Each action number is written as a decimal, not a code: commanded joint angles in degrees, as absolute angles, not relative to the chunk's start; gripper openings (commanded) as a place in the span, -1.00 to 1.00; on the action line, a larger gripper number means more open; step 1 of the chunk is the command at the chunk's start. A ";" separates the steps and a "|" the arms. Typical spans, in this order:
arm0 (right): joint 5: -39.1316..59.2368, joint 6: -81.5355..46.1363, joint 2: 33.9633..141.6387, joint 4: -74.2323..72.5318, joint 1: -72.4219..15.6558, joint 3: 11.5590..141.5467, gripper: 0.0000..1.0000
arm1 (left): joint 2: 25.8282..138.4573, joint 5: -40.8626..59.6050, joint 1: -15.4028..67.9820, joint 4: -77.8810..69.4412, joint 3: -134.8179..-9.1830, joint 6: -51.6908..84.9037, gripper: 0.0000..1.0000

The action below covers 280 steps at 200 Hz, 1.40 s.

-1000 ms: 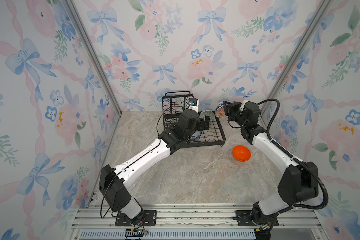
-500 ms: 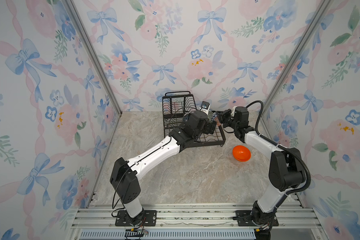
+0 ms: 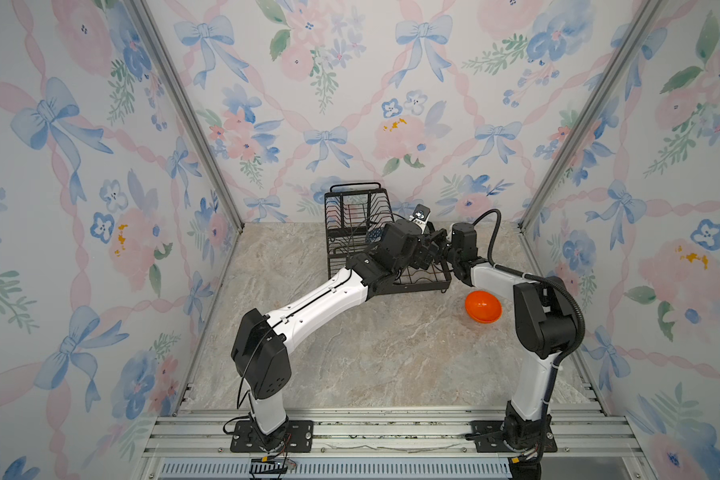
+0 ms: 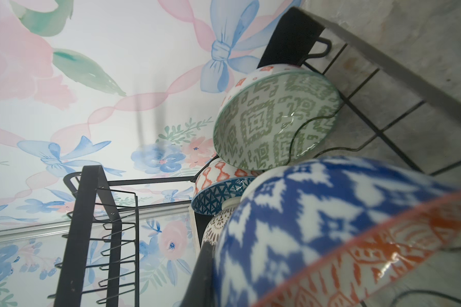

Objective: Load the bowls into the dish rack

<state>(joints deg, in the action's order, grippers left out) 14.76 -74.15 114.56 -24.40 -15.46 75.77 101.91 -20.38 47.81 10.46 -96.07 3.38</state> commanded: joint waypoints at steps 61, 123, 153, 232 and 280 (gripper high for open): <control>12.03 -74.33 121.60 -36.97 -17.14 82.53 -1.00 | 104.24 -17.74 45.31 11.69 -98.64 2.36 0.96; 11.46 -74.31 124.83 -39.19 -17.23 83.93 -1.00 | 105.53 -17.65 44.48 11.78 -98.87 2.84 0.96; 11.21 -74.90 126.13 -40.39 -17.58 84.70 -1.00 | 106.49 -18.55 44.47 11.82 -99.48 1.95 0.96; 9.60 -73.54 128.08 -41.64 -17.94 85.82 -1.00 | 106.88 -19.25 44.39 11.86 -99.47 1.42 0.96; 8.64 -73.83 128.96 -40.73 -18.44 86.57 -1.00 | 106.35 -19.20 44.21 11.86 -99.19 1.33 0.96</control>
<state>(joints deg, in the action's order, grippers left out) 10.04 -74.72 127.87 -37.56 -17.69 84.29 106.37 -18.59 44.77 10.90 -98.63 1.87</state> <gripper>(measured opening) 0.085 0.979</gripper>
